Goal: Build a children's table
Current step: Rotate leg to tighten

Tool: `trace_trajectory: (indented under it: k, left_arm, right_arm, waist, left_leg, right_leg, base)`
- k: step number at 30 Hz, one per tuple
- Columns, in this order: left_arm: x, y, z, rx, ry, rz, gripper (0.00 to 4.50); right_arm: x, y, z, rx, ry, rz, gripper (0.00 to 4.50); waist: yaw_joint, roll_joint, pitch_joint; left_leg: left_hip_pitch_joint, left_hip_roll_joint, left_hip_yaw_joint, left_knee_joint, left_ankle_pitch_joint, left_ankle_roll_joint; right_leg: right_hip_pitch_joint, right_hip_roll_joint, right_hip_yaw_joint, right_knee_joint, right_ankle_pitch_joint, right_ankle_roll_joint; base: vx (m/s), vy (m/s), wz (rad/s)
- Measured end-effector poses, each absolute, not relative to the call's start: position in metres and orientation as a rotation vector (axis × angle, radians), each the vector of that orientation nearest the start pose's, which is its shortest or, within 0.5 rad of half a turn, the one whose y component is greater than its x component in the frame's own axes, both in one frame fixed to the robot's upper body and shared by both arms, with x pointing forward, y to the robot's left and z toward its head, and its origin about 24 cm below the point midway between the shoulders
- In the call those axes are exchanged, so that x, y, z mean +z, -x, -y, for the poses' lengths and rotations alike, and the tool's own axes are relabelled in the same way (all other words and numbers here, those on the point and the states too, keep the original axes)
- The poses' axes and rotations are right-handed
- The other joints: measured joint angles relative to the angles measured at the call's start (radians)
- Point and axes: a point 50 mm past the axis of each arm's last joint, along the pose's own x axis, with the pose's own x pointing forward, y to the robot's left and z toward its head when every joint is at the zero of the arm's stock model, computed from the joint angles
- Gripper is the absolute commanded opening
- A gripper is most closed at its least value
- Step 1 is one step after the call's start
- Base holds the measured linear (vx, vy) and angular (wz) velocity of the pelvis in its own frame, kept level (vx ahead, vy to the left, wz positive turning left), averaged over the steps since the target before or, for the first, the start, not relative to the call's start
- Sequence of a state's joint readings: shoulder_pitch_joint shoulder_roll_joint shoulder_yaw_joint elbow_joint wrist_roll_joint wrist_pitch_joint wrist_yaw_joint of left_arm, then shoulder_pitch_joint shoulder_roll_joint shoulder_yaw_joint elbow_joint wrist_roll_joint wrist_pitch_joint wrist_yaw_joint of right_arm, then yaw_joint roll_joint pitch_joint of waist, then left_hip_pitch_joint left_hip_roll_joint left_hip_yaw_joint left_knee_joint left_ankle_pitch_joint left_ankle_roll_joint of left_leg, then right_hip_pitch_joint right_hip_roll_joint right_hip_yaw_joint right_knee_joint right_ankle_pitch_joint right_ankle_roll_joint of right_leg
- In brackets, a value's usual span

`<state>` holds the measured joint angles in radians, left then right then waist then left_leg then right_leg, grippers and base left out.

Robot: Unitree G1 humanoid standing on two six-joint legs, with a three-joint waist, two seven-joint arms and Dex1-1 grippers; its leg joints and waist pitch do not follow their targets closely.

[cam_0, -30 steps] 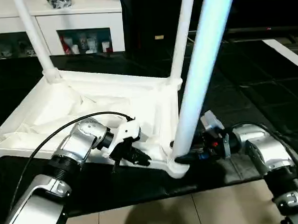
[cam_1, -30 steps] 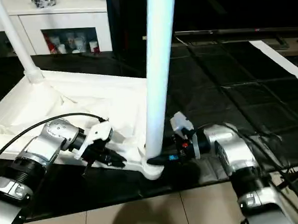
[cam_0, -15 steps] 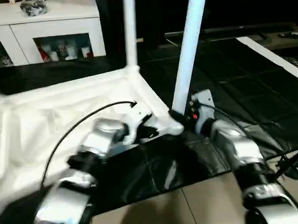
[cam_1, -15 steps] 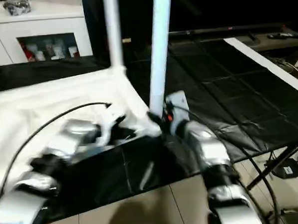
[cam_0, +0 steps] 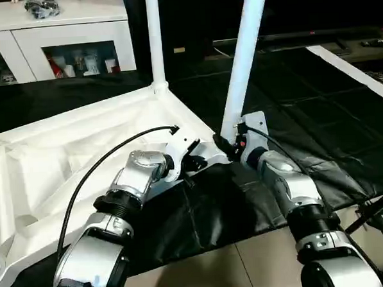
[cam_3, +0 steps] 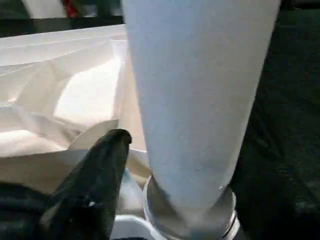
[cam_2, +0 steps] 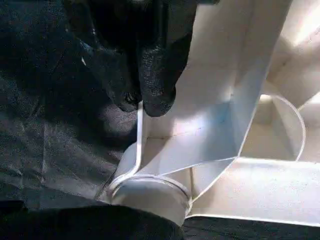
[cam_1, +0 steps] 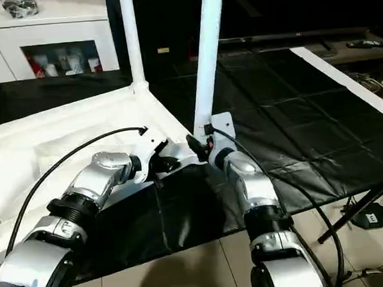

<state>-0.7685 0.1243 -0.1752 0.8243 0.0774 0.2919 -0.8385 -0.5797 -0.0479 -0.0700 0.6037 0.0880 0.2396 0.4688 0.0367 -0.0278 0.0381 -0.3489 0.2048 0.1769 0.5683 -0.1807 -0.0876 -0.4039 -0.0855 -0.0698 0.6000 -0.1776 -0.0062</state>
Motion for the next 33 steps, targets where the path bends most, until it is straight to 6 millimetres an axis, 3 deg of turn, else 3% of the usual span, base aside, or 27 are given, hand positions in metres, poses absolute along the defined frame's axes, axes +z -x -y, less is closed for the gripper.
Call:
trace_trajectory:
  k: [6,12,18,27,33]
  left_arm:
    - [0.053,-0.345,-0.094,-1.106,-0.274,-0.485,0.00]
    - [0.055,-0.334,-0.110,-1.276,-0.315,-0.481,0.00]
    - [0.056,-0.326,-0.115,-1.412,-0.374,-0.482,0.00]
    - [0.059,-0.317,-0.127,-1.567,-0.439,-0.515,0.00]
    - [0.062,-0.316,-0.128,-1.610,-0.478,-0.517,0.00]
  right_arm:
    - [0.052,-0.334,0.132,0.766,-0.051,-0.266,3.95]
    - [0.051,-0.319,0.152,1.022,-0.033,-0.310,3.95]
    - [0.053,-0.310,0.153,1.214,0.026,-0.327,3.95]
    - [0.054,-0.299,0.160,1.484,0.042,-0.387,3.95]
    - [0.058,-0.300,0.159,1.543,0.036,-0.387,3.40]
  waist:
    - [0.008,0.000,0.000]
    - [0.024,0.001,0.003]
    - [0.054,0.001,0.003]
    - [0.068,-0.001,0.004]
    - [0.075,-0.001,0.004]
  left_leg:
    - [-0.001,0.001,0.000,-0.005,0.000,0.000]
    - [-0.003,0.002,0.000,-0.005,0.000,0.001]
    - [-0.002,0.002,0.001,-0.002,-0.001,0.001]
    - [-0.002,0.002,0.002,-0.001,-0.001,0.001]
    - [-0.002,0.002,0.001,0.000,-0.001,0.001]
  right_leg:
    - [-0.002,0.002,0.000,0.000,0.003,-0.005]
    - [-0.003,0.003,-0.001,-0.003,0.003,-0.006]
    - [-0.003,0.003,0.000,-0.003,0.004,-0.007]
    - [-0.003,0.003,0.000,-0.002,0.004,-0.007]
    - [-0.003,0.003,0.000,-0.001,0.004,-0.007]
  base:
    - [0.000,0.000,0.00]
    - [0.000,0.000,0.00]
    - [0.000,0.000,0.00]
    - [0.000,0.000,0.00]
    - [0.000,0.000,0.00]
